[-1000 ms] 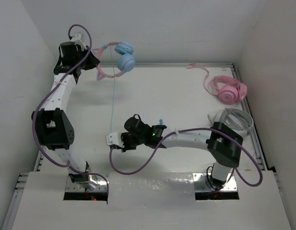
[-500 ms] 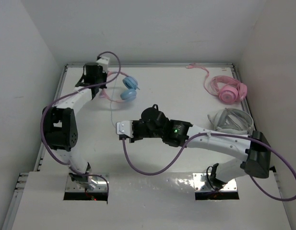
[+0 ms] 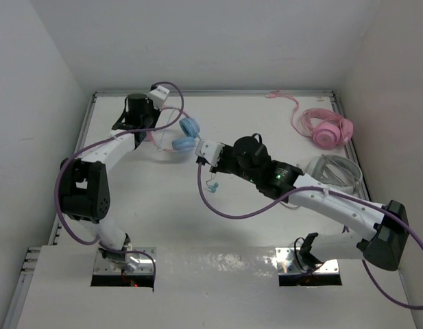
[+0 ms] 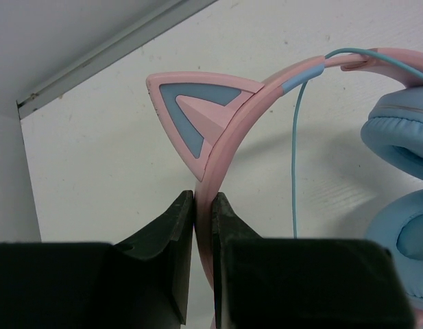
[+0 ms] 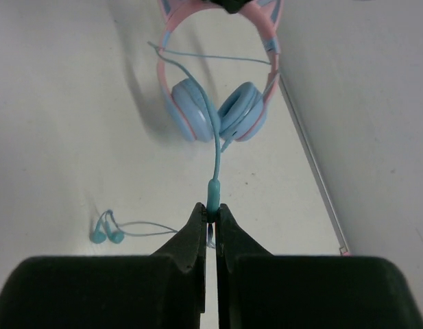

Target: Wrap the headphones

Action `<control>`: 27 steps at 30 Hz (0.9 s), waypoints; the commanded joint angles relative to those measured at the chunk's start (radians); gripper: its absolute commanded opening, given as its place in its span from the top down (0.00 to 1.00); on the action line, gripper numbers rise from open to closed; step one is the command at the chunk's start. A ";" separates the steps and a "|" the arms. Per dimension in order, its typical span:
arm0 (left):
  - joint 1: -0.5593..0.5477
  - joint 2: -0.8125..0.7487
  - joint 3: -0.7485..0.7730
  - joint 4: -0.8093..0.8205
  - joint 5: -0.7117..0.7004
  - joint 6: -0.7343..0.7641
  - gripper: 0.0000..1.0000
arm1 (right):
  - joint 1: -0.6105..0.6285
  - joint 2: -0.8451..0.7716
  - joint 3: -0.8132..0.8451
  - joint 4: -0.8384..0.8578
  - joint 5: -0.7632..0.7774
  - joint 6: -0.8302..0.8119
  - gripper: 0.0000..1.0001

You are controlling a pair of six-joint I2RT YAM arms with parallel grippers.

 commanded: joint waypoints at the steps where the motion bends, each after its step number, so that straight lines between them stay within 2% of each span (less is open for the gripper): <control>1: 0.002 -0.056 0.075 0.092 0.018 -0.017 1.00 | 0.007 -0.013 -0.035 0.037 0.015 0.022 1.00; 9: -0.001 -0.031 0.072 0.139 -0.068 0.026 1.00 | 0.009 -0.065 -0.015 0.034 0.085 -0.009 1.00; 15: 0.007 0.016 0.195 0.063 -0.020 -0.056 1.00 | 0.007 -0.079 -0.066 0.037 0.044 0.028 1.00; 27: 0.005 0.045 0.218 0.076 -0.048 -0.049 1.00 | 0.007 -0.122 -0.066 0.031 0.051 0.024 1.00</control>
